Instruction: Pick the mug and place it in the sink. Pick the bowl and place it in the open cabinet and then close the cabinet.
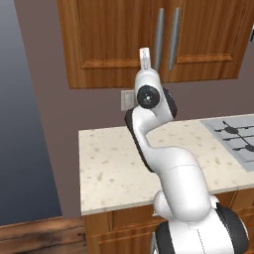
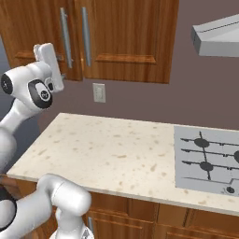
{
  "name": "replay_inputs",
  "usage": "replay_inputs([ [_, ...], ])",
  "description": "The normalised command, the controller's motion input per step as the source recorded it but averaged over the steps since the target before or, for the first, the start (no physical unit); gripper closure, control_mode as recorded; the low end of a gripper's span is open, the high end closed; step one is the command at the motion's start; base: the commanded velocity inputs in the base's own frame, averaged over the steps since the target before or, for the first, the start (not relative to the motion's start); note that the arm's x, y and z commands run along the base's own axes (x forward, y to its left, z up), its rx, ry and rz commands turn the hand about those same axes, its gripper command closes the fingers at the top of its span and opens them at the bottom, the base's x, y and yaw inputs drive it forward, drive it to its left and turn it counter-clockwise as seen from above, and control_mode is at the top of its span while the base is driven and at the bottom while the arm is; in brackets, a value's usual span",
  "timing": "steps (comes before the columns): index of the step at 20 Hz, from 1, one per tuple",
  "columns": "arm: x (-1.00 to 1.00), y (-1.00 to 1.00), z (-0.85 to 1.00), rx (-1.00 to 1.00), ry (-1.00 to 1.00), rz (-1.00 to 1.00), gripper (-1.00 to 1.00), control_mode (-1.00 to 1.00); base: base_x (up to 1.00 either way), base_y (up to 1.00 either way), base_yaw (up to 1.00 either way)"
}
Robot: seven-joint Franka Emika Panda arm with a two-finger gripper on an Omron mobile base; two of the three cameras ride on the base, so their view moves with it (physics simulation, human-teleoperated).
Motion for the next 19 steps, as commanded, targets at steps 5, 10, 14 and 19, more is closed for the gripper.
replay_inputs([
  [5, 1.0, -0.35, 0.0, 0.0, 0.11, 0.0, -1.0, -1.0, 0.0, 0.0, 0.0],
  [10, 0.97, -0.28, 0.0, 0.0, 0.12, 0.0, -1.0, -1.0, 0.0, 0.0, 0.0],
  [14, 0.39, -0.06, 0.0, 0.0, 0.13, 0.0, -1.0, -1.0, 0.0, 0.0, 0.0],
  [19, -0.09, -0.12, 0.0, 0.01, 0.1, 0.0, -1.0, -1.0, 0.0, 0.0, 0.0],
])
